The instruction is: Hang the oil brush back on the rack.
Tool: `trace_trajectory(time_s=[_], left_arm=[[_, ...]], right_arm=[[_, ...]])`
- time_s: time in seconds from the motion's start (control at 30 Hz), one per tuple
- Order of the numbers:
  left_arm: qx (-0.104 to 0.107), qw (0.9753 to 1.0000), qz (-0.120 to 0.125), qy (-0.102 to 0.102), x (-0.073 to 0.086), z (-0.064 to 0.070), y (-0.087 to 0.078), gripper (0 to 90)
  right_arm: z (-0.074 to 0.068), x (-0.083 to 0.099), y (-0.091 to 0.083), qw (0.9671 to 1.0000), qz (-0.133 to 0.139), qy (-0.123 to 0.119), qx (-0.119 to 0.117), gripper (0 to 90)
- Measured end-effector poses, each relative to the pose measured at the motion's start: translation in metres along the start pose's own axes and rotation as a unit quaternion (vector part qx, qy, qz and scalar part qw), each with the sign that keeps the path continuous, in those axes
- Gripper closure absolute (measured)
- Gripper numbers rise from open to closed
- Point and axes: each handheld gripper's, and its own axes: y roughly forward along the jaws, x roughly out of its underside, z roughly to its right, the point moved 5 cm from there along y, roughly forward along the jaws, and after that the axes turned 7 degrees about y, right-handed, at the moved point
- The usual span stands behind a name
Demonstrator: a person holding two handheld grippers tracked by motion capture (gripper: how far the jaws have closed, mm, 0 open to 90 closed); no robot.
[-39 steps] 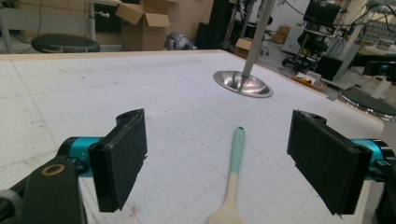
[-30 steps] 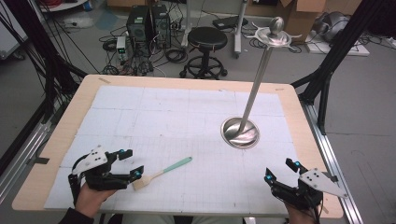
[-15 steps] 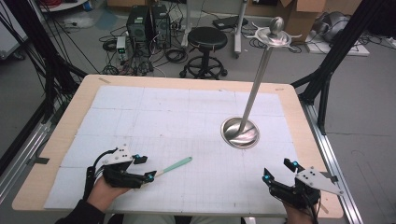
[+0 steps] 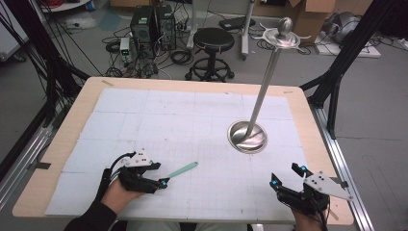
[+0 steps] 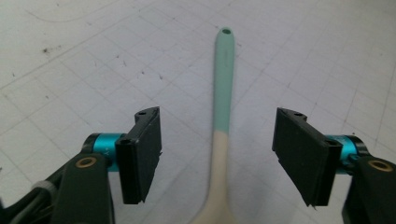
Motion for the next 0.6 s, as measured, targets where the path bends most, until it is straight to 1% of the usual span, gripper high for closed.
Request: trace_trajectory(time_s=[0.07,0.13,0.17,0.2,0.27,0.3,0.37,0.43,0.5,0.53,0.6], left_arm=[[-0.002,0.9999,-0.012,-0.002,0.0015,-0.0013,0.0030,41.5],[-0.002,0.9997,-0.024,0.001,0.0030,-0.0015,0.0060,46.9],[-0.002,0.9996,-0.029,0.004,0.0035,-0.0015,0.0076,48.2],[-0.007,0.9995,-0.029,0.005,0.0034,-0.0013,0.0084,49.9],[-0.009,0.9995,-0.030,0.003,0.0026,-0.0015,0.0088,54.6],[-0.012,0.9994,-0.032,0.006,0.0026,-0.0015,0.0089,54.6],[-0.021,0.9990,-0.036,0.015,0.0026,-0.0007,0.0090,58.4],[-0.021,0.9988,-0.039,0.022,0.0021,0.0015,0.0094,60.9],[-0.020,0.9984,-0.041,0.033,0.0018,0.0037,0.0097,66.6],[-0.017,0.9983,-0.043,0.037,0.0015,0.0051,0.0098,68.8],[-0.008,0.9984,-0.041,0.038,0.0013,0.0065,0.0103,74.9]], right_arm=[[-0.0003,0.0003,0.0004,1.0000,-0.001,0.002,-0.001,20.0],[-0.0003,0.0002,0.0005,1.0000,-0.002,0.002,-0.001,20.1],[-0.0002,0.0002,0.0005,1.0000,-0.002,0.001,-0.001,20.0],[0.0000,0.0001,0.0004,1.0000,-0.001,0.002,-0.001,20.1],[0.0012,-0.0001,0.0001,1.0000,0.001,0.002,0.000,20.1],[0.0012,-0.0001,0.0001,1.0000,0.001,0.002,0.000,20.1],[0.0010,0.0000,-0.0001,1.0000,0.000,0.003,0.000,20.0],[0.0010,-0.0001,-0.0002,1.0000,0.000,0.004,0.000,20.1],[0.0011,-0.0001,0.0000,1.0000,-0.001,0.005,0.001,20.1],[0.0011,-0.0001,-0.0001,1.0000,-0.001,0.005,0.001,20.1],[0.0015,-0.0003,0.0000,1.0000,0.001,0.005,0.002,20.0]])
